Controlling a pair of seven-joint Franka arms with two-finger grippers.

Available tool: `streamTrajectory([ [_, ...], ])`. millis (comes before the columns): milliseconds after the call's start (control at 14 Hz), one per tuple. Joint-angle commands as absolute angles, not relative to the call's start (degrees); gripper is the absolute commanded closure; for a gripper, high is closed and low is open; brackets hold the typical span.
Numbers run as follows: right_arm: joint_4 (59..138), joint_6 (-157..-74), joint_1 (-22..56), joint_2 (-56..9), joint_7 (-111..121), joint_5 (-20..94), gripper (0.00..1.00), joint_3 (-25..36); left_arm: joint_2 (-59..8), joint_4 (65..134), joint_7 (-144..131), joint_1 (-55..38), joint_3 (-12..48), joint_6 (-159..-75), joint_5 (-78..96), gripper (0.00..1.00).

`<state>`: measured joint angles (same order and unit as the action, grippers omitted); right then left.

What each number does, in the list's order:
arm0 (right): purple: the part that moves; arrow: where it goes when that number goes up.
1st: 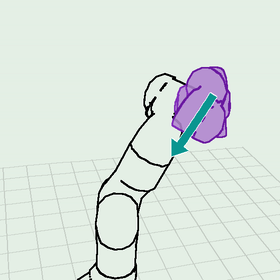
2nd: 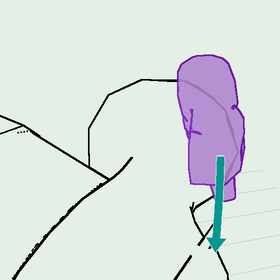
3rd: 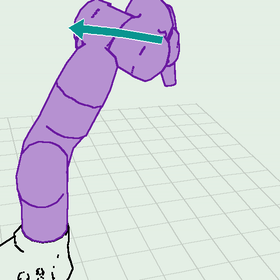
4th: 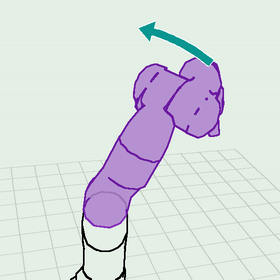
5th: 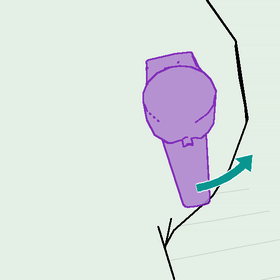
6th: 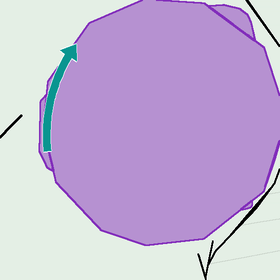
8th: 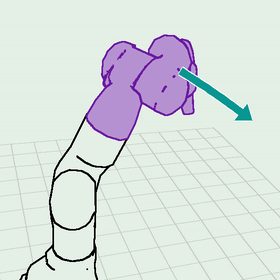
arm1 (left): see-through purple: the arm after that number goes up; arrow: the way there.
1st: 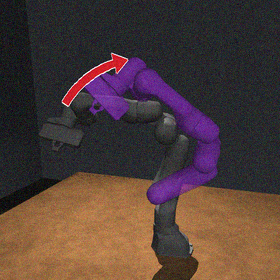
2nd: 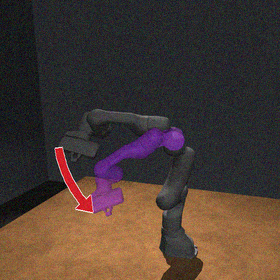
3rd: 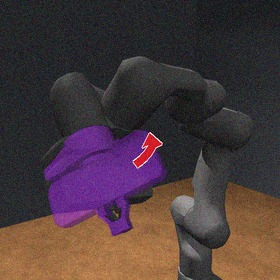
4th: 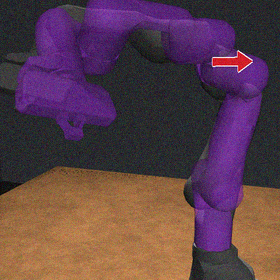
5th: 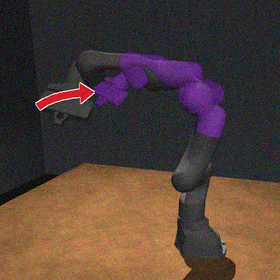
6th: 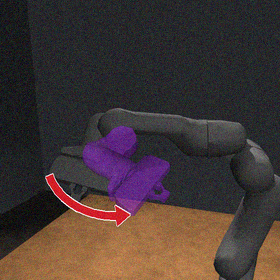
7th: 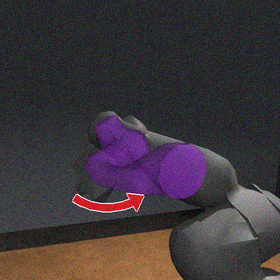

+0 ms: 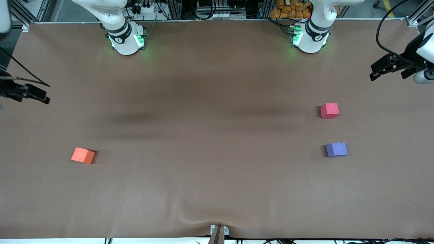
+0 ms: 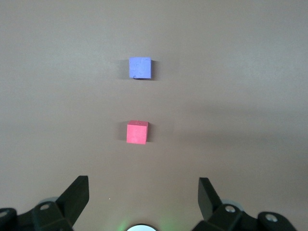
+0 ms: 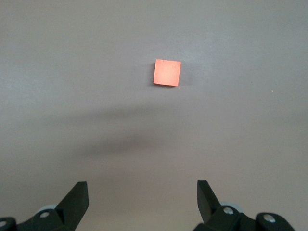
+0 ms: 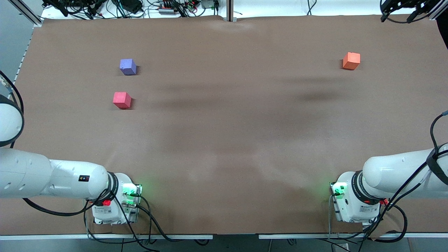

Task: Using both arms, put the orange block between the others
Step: 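Reach the right gripper down toward the orange cube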

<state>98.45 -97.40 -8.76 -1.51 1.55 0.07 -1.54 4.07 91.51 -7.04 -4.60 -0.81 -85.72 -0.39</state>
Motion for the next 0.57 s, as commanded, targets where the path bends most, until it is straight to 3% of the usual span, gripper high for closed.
streamTrajectory([
  [0,100.1,-100.6,-8.3,-4.9,1.0,0.7,0.0,-1.3,2.6,90.0,-7.2,-4.6,-0.5,-84.7,-0.4,0.0],
  [499,99.8,-116.6,-9.9,-20.2,1.8,0.7,0.0,-1.3,2.5,90.4,-7.1,-4.5,-0.5,-85.0,-0.4,0.0],
])
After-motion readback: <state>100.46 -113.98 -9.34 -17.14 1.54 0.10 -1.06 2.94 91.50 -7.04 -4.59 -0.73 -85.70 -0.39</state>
